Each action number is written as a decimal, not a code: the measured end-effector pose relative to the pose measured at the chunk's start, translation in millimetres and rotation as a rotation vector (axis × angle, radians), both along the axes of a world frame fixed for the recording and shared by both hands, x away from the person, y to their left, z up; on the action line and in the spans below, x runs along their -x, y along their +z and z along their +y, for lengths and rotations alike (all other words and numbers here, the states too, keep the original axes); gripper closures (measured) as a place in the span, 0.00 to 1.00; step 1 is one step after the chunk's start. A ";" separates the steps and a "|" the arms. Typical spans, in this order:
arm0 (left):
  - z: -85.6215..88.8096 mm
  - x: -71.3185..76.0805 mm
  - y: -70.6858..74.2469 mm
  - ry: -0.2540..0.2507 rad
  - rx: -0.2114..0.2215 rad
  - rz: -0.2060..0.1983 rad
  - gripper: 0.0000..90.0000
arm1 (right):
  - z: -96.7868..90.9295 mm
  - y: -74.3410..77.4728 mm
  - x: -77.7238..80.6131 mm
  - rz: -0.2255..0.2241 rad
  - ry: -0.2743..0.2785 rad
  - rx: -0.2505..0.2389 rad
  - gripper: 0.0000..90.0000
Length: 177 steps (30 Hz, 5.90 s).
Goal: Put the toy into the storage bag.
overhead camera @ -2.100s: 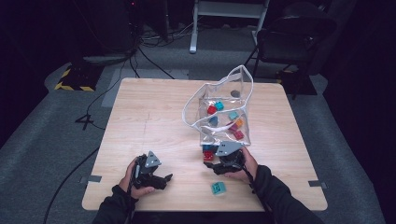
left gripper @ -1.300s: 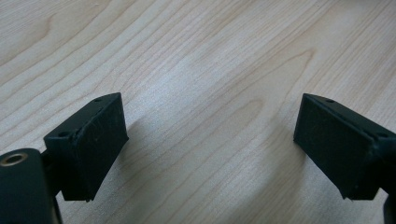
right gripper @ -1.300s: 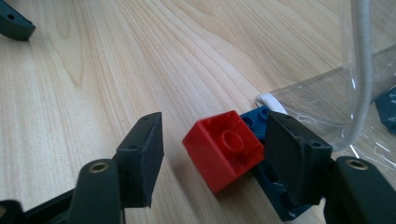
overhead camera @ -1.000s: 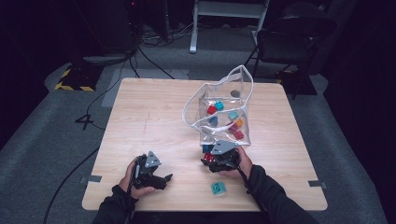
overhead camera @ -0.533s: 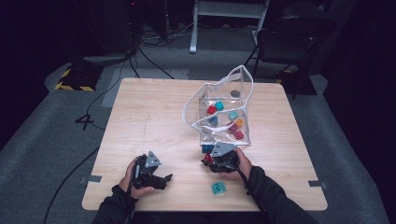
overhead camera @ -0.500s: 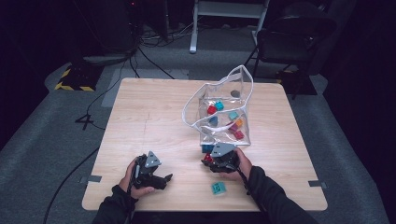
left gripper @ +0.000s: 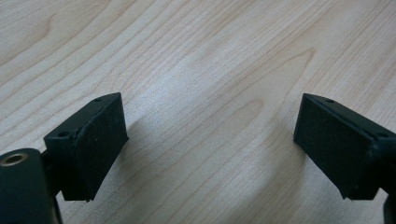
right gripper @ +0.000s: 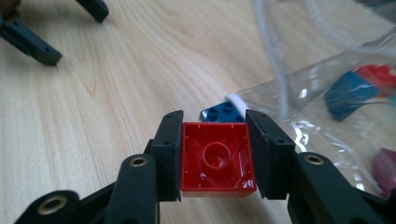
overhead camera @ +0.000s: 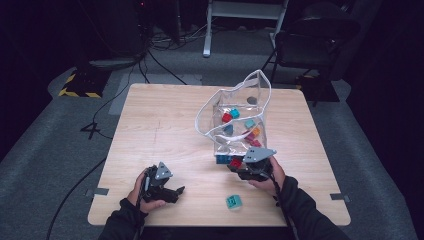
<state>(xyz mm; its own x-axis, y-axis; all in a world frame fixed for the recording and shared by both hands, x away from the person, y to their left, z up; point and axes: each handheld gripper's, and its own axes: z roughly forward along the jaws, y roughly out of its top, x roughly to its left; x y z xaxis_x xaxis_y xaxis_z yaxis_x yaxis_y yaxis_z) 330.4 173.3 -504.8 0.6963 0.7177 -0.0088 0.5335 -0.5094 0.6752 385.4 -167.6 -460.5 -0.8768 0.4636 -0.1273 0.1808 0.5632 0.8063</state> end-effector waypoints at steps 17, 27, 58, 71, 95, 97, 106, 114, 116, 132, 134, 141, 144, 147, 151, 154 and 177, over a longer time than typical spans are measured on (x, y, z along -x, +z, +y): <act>0.0 0.0 0.0 0.000 0.000 0.000 0.11 | -36.9 40.1 3.0 -0.062 -0.065 -0.104 0.66; 0.0 0.0 0.0 0.000 0.000 0.000 0.11 | -47.2 68.1 4.9 -0.117 -0.082 -0.124 0.66; 0.0 0.0 0.0 0.000 0.000 0.000 0.11 | -28.8 146.8 -51.8 -0.191 -0.206 -0.131 0.66; 0.0 0.1 0.0 0.000 0.000 0.000 0.11 | -20.0 141.0 -85.3 -0.161 -0.309 -0.079 0.65; 0.0 0.0 0.0 0.000 0.000 0.000 0.11 | -38.6 146.7 -33.3 -0.186 -0.180 -0.124 0.47; 0.0 0.0 0.0 0.000 0.000 0.000 0.11 | -42.8 144.7 -27.2 -0.182 -0.174 -0.128 0.47; 0.0 0.0 0.0 0.000 0.000 0.000 0.11 | -54.3 130.9 -4.4 -0.176 -0.127 -0.127 0.44; 0.0 0.0 0.0 0.000 0.000 0.000 0.11 | -48.7 97.8 9.1 -0.141 -0.068 -0.087 0.50; 0.0 0.1 0.0 0.000 0.000 0.000 0.11 | -44.1 85.2 8.8 -0.119 -0.058 -0.065 0.52; 0.0 0.0 0.0 0.000 0.000 0.000 0.11 | -8.7 9.5 -12.3 0.011 0.003 0.040 0.58; 0.0 0.0 0.0 0.000 0.001 0.000 0.11 | -3.2 3.6 -15.9 0.009 0.002 0.059 0.58; -0.1 0.1 0.0 0.000 0.001 0.000 0.11 | 11.6 -15.8 -27.3 -0.021 -0.021 0.134 0.53; 0.0 0.0 0.0 0.000 0.000 0.000 0.11 | 15.8 -21.3 -31.4 -0.014 -0.026 0.137 0.52; 0.0 0.0 0.0 0.000 0.000 0.000 0.11 | 19.4 -26.6 -33.5 0.008 -0.007 0.127 0.52; 0.0 0.1 -0.1 0.000 0.001 0.000 0.11 | 25.8 -34.1 -34.3 0.017 0.001 0.138 0.51; 0.0 0.1 0.0 0.000 0.000 0.000 0.11 | 28.8 -35.9 -31.9 -0.006 0.002 0.152 0.50; -0.1 0.1 0.0 0.001 0.001 0.000 0.11 | 8.0 -36.4 -5.5 0.010 -0.016 0.117 0.41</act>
<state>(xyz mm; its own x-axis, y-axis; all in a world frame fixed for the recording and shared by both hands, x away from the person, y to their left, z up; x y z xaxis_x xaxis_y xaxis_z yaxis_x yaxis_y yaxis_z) 330.4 173.3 -504.8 0.6960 0.7180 -0.0097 0.5341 -0.5086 0.6753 390.9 -159.6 -496.9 -0.8708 0.4604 -0.1723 0.1986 0.6500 0.7335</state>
